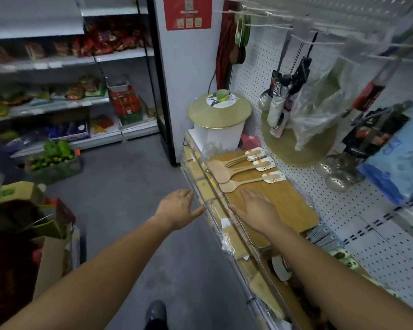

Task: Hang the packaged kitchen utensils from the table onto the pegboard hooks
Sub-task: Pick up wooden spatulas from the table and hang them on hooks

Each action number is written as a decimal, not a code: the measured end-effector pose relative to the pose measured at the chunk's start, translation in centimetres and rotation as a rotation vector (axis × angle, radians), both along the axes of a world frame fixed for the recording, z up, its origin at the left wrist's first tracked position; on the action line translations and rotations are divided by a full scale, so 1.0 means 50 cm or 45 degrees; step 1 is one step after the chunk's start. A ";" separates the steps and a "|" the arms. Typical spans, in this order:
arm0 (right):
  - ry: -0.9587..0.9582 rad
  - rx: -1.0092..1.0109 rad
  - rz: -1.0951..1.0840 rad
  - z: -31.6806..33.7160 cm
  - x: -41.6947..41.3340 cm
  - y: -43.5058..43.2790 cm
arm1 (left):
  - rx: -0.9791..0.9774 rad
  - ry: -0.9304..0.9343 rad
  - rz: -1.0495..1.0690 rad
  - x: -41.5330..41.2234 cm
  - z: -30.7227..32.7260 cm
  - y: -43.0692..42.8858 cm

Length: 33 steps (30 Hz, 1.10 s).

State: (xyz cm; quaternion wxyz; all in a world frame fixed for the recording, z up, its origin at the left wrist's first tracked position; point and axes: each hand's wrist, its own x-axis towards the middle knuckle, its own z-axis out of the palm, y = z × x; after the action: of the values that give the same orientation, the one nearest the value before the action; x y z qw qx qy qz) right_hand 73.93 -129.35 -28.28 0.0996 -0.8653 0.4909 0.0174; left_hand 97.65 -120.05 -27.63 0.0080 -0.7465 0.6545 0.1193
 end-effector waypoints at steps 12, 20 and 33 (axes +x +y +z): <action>0.028 0.160 -0.443 -0.089 0.183 -0.134 | 0.107 0.070 -0.352 0.232 -0.104 -0.303; -0.021 0.269 -0.711 -0.203 0.181 -0.280 | 0.118 0.100 -0.581 0.227 -0.204 -0.516; -0.057 0.505 -1.086 -0.340 0.207 -0.453 | 0.173 0.073 -0.875 0.223 -0.360 -0.814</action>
State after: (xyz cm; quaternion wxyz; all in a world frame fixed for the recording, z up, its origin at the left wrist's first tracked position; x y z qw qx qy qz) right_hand 84.29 -151.98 -45.27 0.2720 -0.5506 0.7876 0.0496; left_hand 108.79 -160.74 -45.61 0.0790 -0.4765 0.8582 0.1737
